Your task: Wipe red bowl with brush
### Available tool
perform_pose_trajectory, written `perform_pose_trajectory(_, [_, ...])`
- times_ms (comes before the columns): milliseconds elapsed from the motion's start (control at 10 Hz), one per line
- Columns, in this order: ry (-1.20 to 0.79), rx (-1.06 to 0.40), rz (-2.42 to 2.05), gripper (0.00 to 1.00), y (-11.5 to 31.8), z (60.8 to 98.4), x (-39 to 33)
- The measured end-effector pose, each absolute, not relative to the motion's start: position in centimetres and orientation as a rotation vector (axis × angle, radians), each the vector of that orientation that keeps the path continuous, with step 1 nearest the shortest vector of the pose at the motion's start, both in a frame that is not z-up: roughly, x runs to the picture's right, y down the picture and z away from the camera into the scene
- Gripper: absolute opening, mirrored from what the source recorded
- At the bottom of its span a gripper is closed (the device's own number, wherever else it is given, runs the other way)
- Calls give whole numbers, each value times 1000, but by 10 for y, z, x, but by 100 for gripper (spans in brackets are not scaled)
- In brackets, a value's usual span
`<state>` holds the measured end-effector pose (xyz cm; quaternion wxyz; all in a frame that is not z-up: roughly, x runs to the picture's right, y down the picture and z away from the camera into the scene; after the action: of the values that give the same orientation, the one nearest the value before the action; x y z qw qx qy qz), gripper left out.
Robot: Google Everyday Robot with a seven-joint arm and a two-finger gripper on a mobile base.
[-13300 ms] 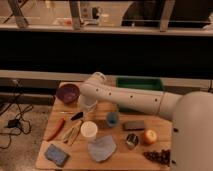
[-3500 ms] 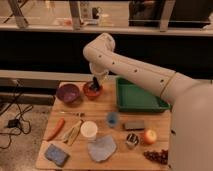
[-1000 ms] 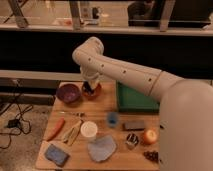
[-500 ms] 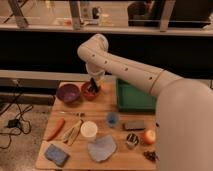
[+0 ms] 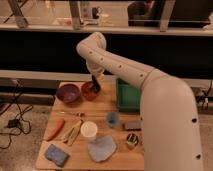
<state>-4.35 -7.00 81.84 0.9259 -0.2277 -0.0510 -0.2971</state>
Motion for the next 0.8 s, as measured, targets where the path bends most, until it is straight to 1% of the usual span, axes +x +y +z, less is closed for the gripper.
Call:
perform_pose_trajectory(400, [-90, -485, -624, 0, -80, 838, -54])
perform_pose_trajectory(800, [-104, -483, -654, 0, -79, 842, -75])
